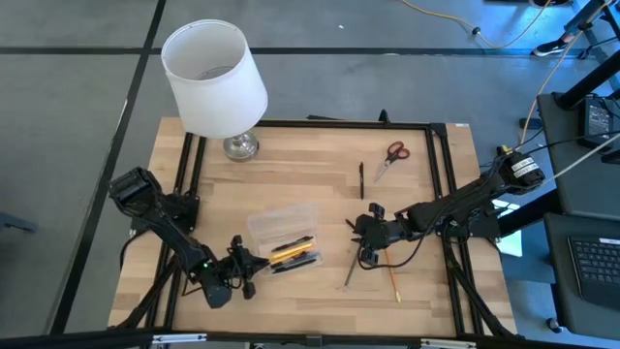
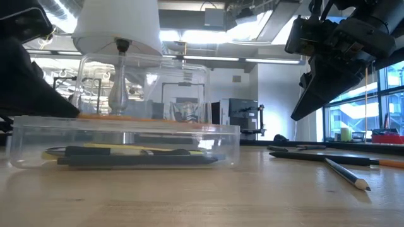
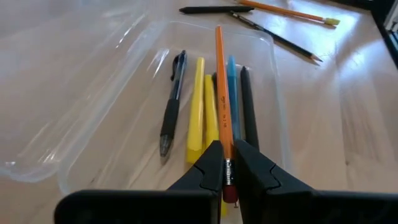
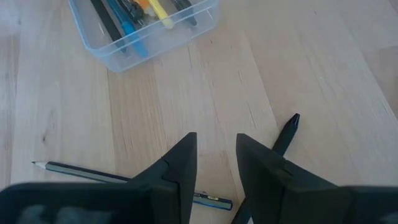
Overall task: Pick & place school supplies into a supply box
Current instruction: Put the top orange pencil into the transparent supply box, then put the orange pencil into the transparent supply box
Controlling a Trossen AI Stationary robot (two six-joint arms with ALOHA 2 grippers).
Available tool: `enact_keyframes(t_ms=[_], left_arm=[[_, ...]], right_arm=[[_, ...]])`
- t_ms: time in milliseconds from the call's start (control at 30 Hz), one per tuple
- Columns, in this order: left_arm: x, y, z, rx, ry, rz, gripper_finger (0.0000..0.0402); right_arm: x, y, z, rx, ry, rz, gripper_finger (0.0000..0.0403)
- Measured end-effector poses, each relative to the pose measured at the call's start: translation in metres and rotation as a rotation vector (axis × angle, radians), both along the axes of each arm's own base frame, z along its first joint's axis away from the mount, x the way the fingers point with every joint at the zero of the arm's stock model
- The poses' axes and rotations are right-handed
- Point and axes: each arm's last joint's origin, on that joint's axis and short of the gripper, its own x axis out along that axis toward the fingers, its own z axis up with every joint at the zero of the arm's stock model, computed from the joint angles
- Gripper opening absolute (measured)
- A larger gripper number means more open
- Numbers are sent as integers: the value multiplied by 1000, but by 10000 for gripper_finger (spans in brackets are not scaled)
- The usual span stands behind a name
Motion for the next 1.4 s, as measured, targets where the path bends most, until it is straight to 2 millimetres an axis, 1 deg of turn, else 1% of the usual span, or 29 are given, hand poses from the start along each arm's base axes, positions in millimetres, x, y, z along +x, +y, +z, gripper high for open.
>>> enact_keyframes(t_ms=[267, 467, 633, 867, 967, 1167, 1400], left_arm=[[-2, 3, -2, -22, 22, 26, 15], [-2, 2, -2, -37, 26, 23, 42], [-1, 3, -2, 3, 45, 2, 64], [4, 8, -1, 28, 96, -36, 71], [5, 11, 5, 33, 112, -65, 68], [4, 17, 28, 28, 92, -82, 70], [-5, 27, 48, 69, 88, -81, 72]], right_arm=[[0, 0, 0, -1, 0, 0, 116], [0, 0, 0, -2, 0, 1, 116], [0, 0, 0, -4, 0, 2, 116], [0, 0, 0, -2, 0, 1, 116], [0, 0, 0, -2, 0, 1, 116], [0, 0, 0, -2, 0, 0, 116], [-1, 0, -1, -8, 14, 3, 116]])
